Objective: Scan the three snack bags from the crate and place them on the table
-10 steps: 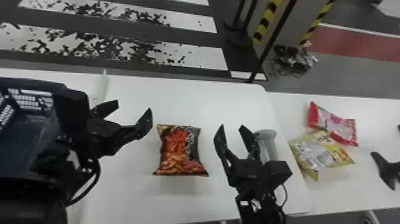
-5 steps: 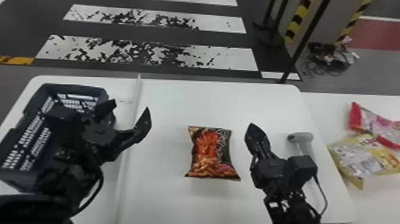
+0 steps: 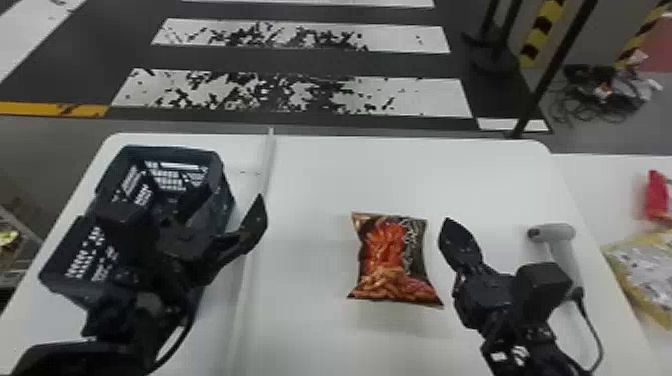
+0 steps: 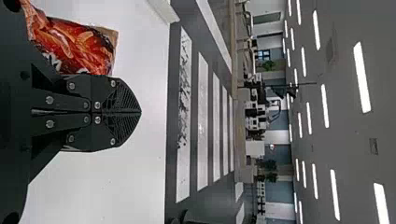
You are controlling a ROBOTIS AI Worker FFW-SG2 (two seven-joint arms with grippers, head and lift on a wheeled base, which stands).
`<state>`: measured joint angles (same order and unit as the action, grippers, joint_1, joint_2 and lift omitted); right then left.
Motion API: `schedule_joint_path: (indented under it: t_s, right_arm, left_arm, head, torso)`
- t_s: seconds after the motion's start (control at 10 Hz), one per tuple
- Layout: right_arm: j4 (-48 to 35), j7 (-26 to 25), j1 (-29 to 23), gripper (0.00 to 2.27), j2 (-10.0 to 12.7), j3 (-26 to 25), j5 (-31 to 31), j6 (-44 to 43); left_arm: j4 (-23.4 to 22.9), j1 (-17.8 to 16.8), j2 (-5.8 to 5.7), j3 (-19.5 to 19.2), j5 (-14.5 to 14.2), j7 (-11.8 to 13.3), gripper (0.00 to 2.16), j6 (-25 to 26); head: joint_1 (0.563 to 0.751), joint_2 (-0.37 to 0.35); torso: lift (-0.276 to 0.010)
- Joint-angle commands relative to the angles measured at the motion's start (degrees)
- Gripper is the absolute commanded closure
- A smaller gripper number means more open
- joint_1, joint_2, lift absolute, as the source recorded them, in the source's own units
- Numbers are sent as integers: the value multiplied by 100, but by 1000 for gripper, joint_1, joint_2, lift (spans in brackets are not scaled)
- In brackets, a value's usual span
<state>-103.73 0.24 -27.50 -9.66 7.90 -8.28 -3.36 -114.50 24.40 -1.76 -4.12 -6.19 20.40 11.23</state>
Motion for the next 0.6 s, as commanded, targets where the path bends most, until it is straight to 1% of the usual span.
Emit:
schedule_joint_path:
  t_s: [0.0,0.1,0.2,0.3,0.5]
  right_arm:
    - [-59,20,-45,1480,-1,10,-16,315]
    - [-86,29,-124,785,-1,-34,-86,332]
    - [-235,38,-256,178,-27,-104,-121,473]
    - [-464,91,-370,63,-36,-218,-235,860]
    - [-833,407,-484,63,-36,-535,-780,1932]
  left_arm:
    - [33,65,0,-62,-58,17,39,-55]
    - [95,74,0,-98,-84,17,39,-72]
    - [147,92,0,-133,-119,17,39,-90]
    - [183,92,0,-142,-128,26,39,-90]
    - [253,92,0,-142,-137,34,39,-90]
  head:
    - [695,13]
    - [695,20]
    - [695,23]
    - [695,25]
    - [695,17]
  torso:
    - [-62]
    - [-62]
    - [-62]
    - [-62]
    - [-62]
